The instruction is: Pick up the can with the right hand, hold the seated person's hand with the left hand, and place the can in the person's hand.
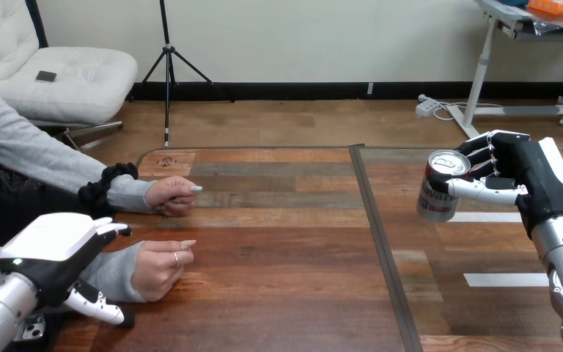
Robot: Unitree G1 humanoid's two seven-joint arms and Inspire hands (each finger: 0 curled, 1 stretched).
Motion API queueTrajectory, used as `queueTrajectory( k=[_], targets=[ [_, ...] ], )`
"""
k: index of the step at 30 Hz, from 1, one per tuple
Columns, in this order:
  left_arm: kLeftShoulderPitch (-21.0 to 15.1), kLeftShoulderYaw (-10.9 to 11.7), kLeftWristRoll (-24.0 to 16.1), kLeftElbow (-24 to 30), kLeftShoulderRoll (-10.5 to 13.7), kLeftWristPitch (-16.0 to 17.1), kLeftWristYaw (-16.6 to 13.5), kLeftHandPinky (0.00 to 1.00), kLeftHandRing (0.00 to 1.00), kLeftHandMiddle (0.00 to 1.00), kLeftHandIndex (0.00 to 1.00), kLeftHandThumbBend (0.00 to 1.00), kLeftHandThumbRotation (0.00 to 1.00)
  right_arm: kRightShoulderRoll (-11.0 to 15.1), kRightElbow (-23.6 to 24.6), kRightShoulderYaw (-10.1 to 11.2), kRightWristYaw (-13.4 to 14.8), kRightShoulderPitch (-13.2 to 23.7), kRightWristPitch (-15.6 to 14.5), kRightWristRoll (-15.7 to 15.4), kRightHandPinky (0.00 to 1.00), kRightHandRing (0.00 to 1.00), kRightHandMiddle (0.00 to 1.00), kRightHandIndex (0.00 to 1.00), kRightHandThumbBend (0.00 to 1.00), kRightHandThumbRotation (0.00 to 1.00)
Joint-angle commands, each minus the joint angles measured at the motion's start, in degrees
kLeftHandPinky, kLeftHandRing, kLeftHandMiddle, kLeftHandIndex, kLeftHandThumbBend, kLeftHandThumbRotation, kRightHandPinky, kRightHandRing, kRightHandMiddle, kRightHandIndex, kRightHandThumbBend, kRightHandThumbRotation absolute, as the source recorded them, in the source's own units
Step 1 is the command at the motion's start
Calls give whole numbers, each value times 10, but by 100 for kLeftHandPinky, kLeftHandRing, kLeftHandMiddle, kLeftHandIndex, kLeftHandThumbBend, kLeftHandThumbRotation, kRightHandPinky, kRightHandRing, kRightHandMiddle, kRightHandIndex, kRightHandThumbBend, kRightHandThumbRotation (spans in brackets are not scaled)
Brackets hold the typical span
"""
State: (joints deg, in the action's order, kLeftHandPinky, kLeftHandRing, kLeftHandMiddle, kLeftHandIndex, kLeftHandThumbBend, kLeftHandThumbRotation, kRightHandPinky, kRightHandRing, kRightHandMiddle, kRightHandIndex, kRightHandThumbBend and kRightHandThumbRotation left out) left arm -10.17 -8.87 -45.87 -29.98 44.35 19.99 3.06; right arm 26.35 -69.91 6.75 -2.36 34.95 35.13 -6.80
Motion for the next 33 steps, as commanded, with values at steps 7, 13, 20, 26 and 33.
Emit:
queueTrajectory(
  k=[7,13,20,26,33],
  targets=[
    [-47,-23,-11,-34,25,-9,-12,81,92,93,88,100,37,12,35,3,6,57,21,6,34,38,42,44,71,0],
    [-53,-29,-9,-48,26,-7,-22,81,91,93,87,100,37,10,36,6,1,58,16,11,34,38,42,44,71,0],
    [-64,-37,-10,-73,27,-4,-31,80,90,91,86,100,36,10,36,6,-1,56,22,11,34,38,42,44,71,0],
    [-71,-37,4,-84,27,-10,-16,81,90,91,87,100,33,11,36,5,0,56,22,11,34,37,42,44,71,0],
    [-79,-48,-8,-93,32,-24,-14,81,88,89,85,100,34,10,35,8,-2,56,24,14,34,37,42,44,71,0]
  ],
)
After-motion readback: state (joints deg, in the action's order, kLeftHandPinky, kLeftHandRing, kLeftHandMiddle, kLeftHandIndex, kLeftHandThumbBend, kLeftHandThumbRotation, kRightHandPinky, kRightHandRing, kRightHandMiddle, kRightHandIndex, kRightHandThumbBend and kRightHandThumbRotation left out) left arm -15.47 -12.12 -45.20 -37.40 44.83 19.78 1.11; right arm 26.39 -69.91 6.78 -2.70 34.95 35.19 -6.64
